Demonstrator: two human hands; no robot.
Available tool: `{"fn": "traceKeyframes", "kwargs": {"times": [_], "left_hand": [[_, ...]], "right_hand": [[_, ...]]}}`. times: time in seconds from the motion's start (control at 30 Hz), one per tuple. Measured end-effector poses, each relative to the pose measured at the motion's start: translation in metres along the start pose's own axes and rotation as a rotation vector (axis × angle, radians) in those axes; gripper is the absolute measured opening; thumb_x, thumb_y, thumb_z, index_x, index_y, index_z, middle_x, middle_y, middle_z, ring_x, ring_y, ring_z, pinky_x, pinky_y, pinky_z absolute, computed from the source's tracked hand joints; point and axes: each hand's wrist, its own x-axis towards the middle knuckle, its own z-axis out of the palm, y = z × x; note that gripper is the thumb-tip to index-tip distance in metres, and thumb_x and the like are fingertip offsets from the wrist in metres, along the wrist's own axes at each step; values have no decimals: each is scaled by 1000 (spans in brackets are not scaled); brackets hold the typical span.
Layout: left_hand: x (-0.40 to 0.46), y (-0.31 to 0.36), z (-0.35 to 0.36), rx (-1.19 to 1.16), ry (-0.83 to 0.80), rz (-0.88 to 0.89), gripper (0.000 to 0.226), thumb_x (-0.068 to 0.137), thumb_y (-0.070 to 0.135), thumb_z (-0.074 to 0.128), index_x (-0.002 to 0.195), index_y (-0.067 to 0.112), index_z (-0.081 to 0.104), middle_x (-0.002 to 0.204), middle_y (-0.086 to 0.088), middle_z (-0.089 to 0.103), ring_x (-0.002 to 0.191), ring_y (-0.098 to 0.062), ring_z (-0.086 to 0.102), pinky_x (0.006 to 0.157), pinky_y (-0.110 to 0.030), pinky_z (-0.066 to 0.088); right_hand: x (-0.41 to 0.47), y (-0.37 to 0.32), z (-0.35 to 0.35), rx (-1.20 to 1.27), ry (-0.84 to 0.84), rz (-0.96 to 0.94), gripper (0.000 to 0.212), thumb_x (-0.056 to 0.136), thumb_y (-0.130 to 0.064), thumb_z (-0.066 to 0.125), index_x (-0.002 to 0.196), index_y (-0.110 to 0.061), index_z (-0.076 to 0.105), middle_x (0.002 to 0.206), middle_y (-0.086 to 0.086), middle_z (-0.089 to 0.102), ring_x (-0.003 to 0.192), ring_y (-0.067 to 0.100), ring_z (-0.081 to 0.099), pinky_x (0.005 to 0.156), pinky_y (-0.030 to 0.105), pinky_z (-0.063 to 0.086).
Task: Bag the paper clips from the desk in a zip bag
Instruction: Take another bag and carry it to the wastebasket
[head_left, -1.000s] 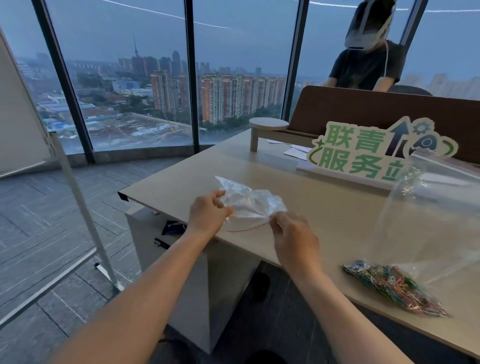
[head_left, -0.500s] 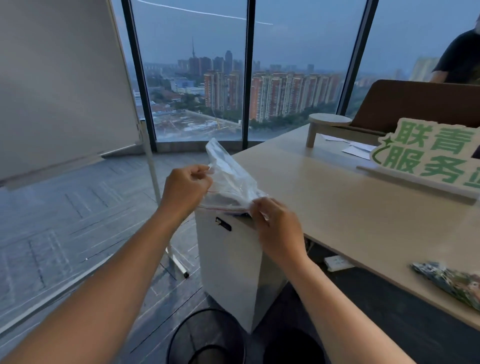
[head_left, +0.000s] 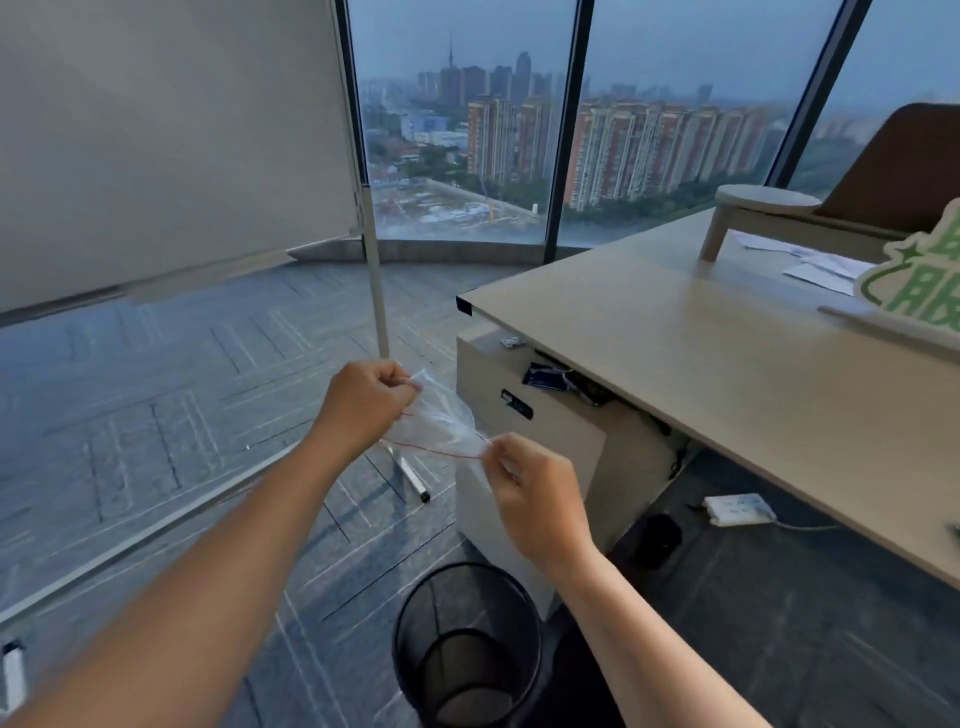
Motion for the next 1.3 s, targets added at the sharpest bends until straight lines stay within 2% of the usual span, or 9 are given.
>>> {"fn": "traceKeyframes", "kwargs": {"times": [0.17, 0.33, 0.47, 0.67, 0.8, 0.9, 1.0, 1.17, 1.3], "left_hand": [[-5, -59, 27, 27, -91, -112, 12, 82, 17, 67, 76, 8, 71, 74, -10, 70, 68, -23, 63, 69, -36, 54], [-16, -115, 63, 52, -226, -241, 19, 86, 16, 62, 81, -2, 66, 69, -8, 63, 59, -16, 54, 62, -31, 51], [-24, -156, 92, 34, -291, -361, 17, 83, 17, 63, 72, 4, 65, 64, -7, 63, 58, -18, 58, 66, -36, 54], [-38, -207, 128, 22, -385, -556, 16, 79, 13, 61, 65, 5, 62, 55, -6, 56, 54, -20, 58, 59, -36, 56], [-48, -241, 147, 10, -432, -685, 23, 79, 14, 61, 57, 11, 53, 54, -4, 48, 49, -20, 54, 66, -46, 58], [-56, -255, 157, -3, -437, -716, 22, 83, 19, 61, 63, 10, 57, 59, -4, 51, 55, -20, 58, 68, -44, 59], [-60, -266, 167, 17, -421, -712, 24, 85, 24, 60, 67, 9, 60, 63, -6, 54, 61, -21, 57, 62, -36, 57], [-62, -282, 174, 41, -370, -732, 35, 87, 37, 57, 75, 6, 65, 68, -6, 62, 70, -27, 64, 70, -47, 59], [-64, -288, 181, 199, -393, -703, 33, 93, 41, 46, 93, 13, 64, 94, -5, 67, 86, -26, 61, 76, -34, 48]], "right_hand": [[-20, 28, 17, -52, -94, 112, 23, 94, -29, 53, 75, -18, 62, 65, -3, 63, 58, 16, 58, 57, 44, 49], [-38, 64, 34, -118, -200, 262, 19, 91, -31, 53, 79, -22, 64, 72, -7, 68, 69, 12, 63, 65, 39, 53], [-49, 93, 48, -192, -292, 358, 20, 89, -30, 52, 75, -18, 61, 70, -4, 66, 69, 15, 60, 66, 41, 50], [-56, 136, 75, -264, -431, 488, 19, 84, -27, 50, 75, -14, 60, 71, 1, 66, 70, 20, 61, 66, 42, 50], [-57, 158, 92, -280, -513, 581, 19, 83, -25, 47, 75, -14, 61, 73, 1, 67, 73, 23, 61, 68, 40, 53], [-58, 171, 102, -264, -563, 606, 19, 84, -22, 47, 75, -16, 62, 80, 1, 66, 77, 22, 61, 71, 40, 53], [-61, 181, 111, -240, -604, 609, 19, 88, -18, 47, 81, -14, 64, 89, 4, 64, 82, 23, 59, 75, 38, 51], [-67, 196, 126, -222, -655, 601, 22, 90, -16, 49, 99, -12, 69, 107, 8, 59, 99, 24, 56, 82, 28, 43], [-72, 204, 134, -221, -697, 647, 39, 88, -12, 48, 126, -16, 58, 133, 2, 44, 126, 20, 36, 107, 26, 31]]}}
